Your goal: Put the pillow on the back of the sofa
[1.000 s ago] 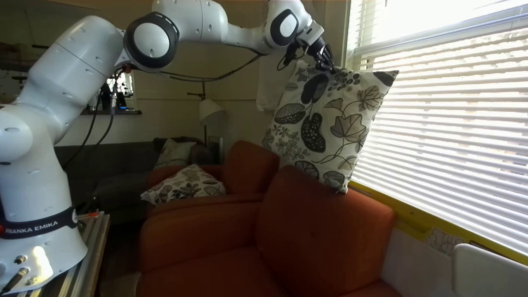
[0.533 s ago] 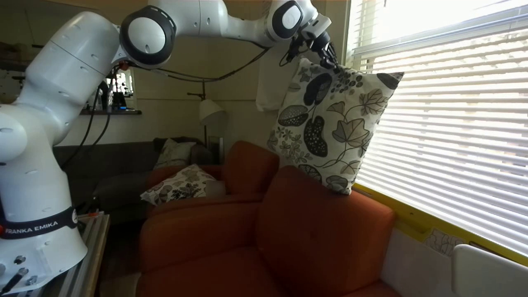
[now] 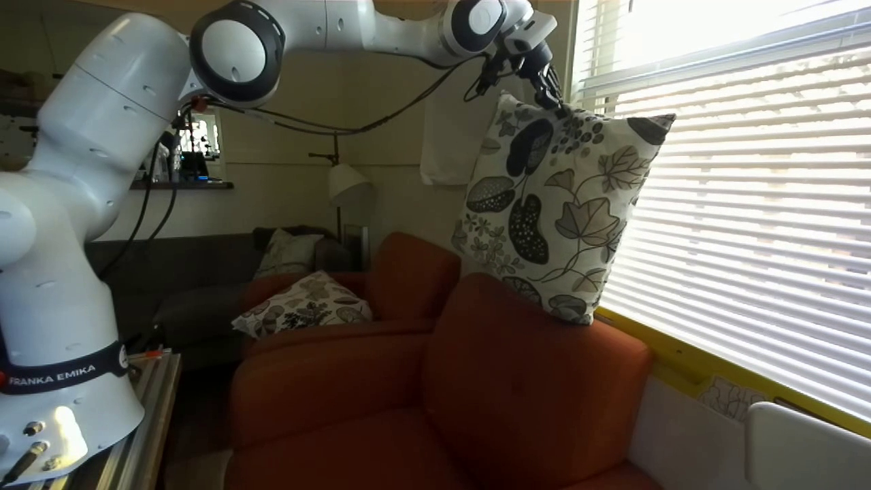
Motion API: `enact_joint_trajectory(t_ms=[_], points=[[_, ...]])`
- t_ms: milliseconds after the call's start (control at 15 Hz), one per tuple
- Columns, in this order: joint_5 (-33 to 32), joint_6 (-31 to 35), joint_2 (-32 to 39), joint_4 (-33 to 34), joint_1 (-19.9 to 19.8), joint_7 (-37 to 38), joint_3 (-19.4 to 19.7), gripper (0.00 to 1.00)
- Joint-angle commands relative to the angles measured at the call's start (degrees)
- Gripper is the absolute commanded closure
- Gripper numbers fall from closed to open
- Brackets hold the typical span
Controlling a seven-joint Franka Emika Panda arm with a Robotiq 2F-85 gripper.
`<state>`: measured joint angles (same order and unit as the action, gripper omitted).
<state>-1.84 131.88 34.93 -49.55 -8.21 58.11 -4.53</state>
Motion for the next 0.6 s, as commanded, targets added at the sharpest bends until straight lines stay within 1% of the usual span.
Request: enact_joint_trajectory(t_ms=[0,333,400,467,533], points=[[0.76,1.98,-2.59,-3.33,-0.81,-3.5,-1.15,0.99],[0.19,3.8,-2.72,-4.96,-0.18,-4.59,-1.28,0.99],[-0.24,4.73,-2.68,-5.16,0.13,-3.81,-0.86,0.69],[-0.17,5.44,-2.7,-5.33,0.21,-3.44,-0.84,0.68],[-0.1,6.28,-2.63,-5.08,0.27,-3.15,-0.82,0.62]])
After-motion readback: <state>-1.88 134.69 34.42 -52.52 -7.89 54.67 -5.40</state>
